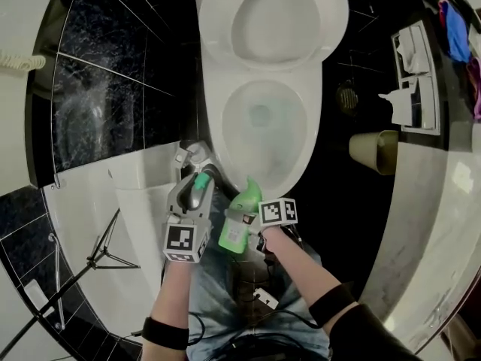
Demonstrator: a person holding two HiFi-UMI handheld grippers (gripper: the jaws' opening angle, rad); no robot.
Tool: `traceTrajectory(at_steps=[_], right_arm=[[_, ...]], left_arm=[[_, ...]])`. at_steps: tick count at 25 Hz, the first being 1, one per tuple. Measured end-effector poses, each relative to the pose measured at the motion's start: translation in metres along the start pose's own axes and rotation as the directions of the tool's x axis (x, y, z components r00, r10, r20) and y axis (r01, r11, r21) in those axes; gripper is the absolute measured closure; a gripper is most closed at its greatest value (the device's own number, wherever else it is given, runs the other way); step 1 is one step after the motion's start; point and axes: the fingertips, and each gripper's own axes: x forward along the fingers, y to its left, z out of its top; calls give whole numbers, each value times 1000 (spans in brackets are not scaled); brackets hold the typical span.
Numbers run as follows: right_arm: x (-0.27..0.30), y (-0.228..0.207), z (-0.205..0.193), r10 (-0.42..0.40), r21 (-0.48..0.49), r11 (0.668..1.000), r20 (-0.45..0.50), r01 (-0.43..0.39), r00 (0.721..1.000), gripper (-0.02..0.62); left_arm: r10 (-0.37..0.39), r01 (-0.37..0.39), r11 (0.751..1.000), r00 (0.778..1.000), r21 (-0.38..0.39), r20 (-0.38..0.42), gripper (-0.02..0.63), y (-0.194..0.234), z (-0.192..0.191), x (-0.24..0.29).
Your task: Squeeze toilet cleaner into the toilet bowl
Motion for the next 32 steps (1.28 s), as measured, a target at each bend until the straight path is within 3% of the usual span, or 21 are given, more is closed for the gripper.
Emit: traceTrajectory(at_steps=[4, 16, 32], right_arm=[[9, 9, 17, -18, -56, 998, -31, 16, 999, 417], [39, 35, 55, 0, -103, 995, -69, -7, 998, 417], [66, 66, 124, 47, -116, 992, -28, -50, 998, 419]], left_arm=[[13, -13, 1000, 1000, -8, 2, 455, 12, 1, 4], [32, -32, 999, 999, 0, 17, 454, 42, 17, 19], [33, -33, 999, 999, -13, 12, 455, 67, 26, 36]])
